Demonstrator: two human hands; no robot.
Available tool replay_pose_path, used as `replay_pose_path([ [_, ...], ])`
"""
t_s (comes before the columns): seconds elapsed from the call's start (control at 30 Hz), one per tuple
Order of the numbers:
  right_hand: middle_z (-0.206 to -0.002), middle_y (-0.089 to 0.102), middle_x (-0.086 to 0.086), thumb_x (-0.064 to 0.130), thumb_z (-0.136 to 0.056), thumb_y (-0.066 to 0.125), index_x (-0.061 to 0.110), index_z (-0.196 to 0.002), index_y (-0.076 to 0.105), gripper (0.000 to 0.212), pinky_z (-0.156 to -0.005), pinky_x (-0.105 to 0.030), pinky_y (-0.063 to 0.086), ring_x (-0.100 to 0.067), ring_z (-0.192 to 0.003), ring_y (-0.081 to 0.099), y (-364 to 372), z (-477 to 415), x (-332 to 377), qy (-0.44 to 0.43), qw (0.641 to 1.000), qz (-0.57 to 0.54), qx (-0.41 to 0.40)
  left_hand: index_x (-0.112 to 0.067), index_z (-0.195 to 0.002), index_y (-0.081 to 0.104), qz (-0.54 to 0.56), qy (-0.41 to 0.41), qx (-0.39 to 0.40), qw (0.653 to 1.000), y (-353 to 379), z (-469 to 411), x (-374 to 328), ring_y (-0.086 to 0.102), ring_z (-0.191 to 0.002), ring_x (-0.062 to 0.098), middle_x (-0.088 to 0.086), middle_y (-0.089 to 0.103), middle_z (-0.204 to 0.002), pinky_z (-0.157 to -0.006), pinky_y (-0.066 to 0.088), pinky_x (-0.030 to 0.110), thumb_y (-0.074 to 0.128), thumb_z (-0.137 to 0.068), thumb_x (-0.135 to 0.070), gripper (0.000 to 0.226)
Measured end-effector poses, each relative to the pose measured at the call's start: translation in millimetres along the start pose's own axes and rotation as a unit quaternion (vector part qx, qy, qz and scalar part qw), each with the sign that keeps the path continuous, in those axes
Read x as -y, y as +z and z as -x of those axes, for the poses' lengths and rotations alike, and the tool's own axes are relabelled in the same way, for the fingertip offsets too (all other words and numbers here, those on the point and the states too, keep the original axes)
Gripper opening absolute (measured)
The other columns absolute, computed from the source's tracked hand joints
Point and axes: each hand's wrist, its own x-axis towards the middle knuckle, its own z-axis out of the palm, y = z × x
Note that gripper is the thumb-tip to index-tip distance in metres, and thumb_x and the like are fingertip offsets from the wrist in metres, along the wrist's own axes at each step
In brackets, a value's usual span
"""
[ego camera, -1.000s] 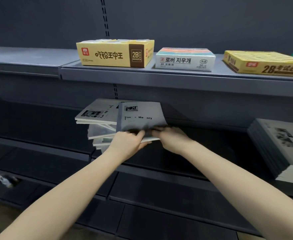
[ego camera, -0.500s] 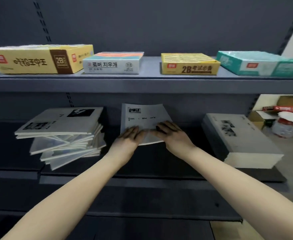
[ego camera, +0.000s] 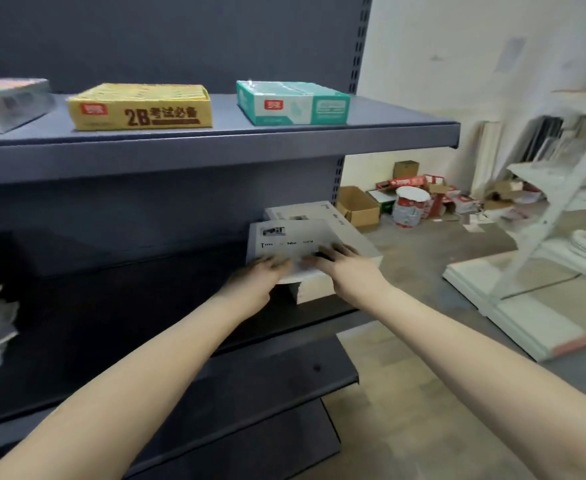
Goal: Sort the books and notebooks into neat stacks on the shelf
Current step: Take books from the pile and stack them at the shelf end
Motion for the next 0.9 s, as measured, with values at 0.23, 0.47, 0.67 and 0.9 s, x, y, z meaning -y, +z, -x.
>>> replay_pose_path([
  [0.23,-0.151,0.024,-0.014,0.017,-0.089,0.046,0.021,-0.149,0.020,0.065,-0.106,-0.041,0.032,-0.035,-0.136,0.024,34.8,47.1,-28.5,0.133,0.986,-0.008,0.100,-0.016,-0.149,0.020,0.022,-0.025,0.051,0.998,28.6,-26.0,-52.8,0.014,-0.144,0.028,0.013,0.018,-0.155,-0.114,0.026,0.040,0.041,-0.087,0.005,0.068],
  [0.47,-0.147,0.029,-0.016,0.022,-0.087,0.047,0.015,-0.148,0.022,0.066,-0.113,-0.044,0.021,-0.037,-0.137,0.023,34.0,28.7,-36.5,0.206,0.970,-0.013,0.127,-0.012,-0.142,0.035,0.032,-0.018,0.055,0.998,23.6,-53.5,-65.4,0.028,-0.137,0.028,0.013,0.033,-0.147,-0.110,0.032,0.039,0.058,-0.091,-0.028,0.058],
  [0.67,-0.149,0.026,-0.007,0.014,-0.084,0.044,0.026,-0.146,0.025,0.066,-0.111,-0.050,0.023,-0.042,-0.135,0.023,31.9,8.1,-52.5,0.270,0.947,-0.046,0.168,-0.015,-0.148,0.025,0.056,-0.026,0.036,0.997,42.8,-74.1,-61.5,0.012,-0.144,0.025,0.010,0.018,-0.156,-0.118,0.011,0.035,0.054,-0.092,-0.041,0.069],
  [0.9,-0.146,0.028,-0.011,0.023,-0.092,0.044,0.022,-0.140,0.028,0.051,-0.107,-0.050,0.027,-0.043,-0.131,0.027,42.0,-13.7,-47.4,0.303,0.940,-0.050,0.148,-0.022,-0.146,0.024,0.005,-0.033,0.024,0.999,52.5,-86.8,-53.5,0.007,-0.144,0.028,0.012,0.014,-0.156,-0.118,0.005,0.042,0.045,-0.086,-0.063,0.075],
])
